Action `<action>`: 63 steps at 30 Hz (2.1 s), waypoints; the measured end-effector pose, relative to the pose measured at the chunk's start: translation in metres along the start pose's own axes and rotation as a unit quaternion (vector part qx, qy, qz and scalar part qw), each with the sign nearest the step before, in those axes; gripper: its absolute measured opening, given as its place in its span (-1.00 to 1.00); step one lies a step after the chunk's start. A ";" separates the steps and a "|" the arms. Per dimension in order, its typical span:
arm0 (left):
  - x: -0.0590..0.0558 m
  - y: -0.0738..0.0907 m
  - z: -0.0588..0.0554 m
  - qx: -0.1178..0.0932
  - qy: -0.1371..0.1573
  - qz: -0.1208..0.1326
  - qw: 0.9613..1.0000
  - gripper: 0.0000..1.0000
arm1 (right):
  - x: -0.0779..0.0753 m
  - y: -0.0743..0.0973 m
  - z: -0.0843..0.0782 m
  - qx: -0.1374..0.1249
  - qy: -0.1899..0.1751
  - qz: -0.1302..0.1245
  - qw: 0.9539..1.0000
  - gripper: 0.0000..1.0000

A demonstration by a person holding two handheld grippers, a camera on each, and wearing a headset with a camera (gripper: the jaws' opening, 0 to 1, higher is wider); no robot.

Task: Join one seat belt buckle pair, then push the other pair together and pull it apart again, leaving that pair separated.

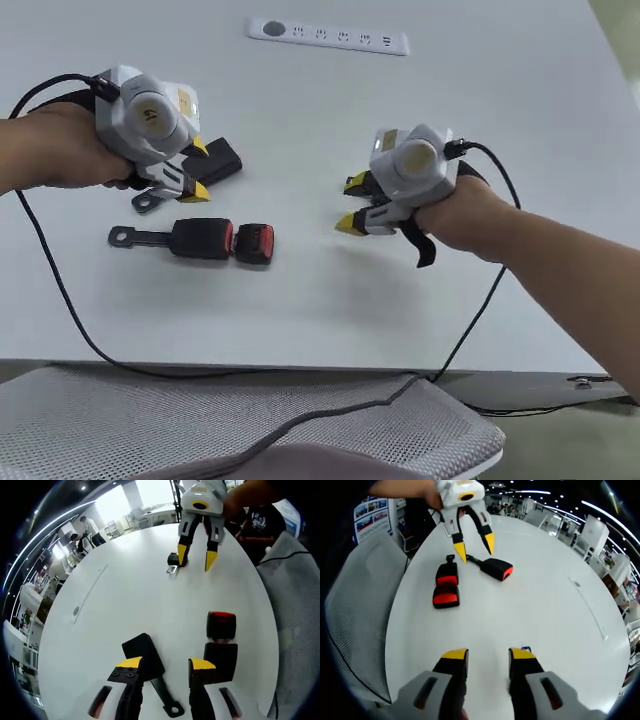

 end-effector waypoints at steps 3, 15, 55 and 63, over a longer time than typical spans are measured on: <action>0.009 -0.005 -0.006 0.008 0.005 0.008 1.000 -0.24 | -0.013 0.006 -0.011 0.016 0.009 -0.012 1.000 -0.34; 0.041 -0.018 -0.018 0.019 0.045 0.016 0.999 -0.12 | -0.051 0.020 -0.039 0.039 -0.008 -0.021 0.999 -0.34; 0.033 -0.038 -0.022 0.036 -0.068 -0.076 0.994 -0.34 | -0.064 0.002 -0.040 0.072 0.059 0.079 0.993 -0.33; 0.033 -0.038 -0.022 0.033 -0.068 -0.078 0.994 -0.34 | -0.062 0.000 -0.036 0.074 0.050 0.073 0.993 -0.33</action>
Point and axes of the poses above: the centre of the closed fingertips' face, and the gripper's own axes: y roughly backward along the fingers, x roughly to its left, z roughly out of its top, the point moved 8 cm from there along y, roughly backward along the fingers, and after that the axes turned 5 degrees about -x, right-handed, at the moved point
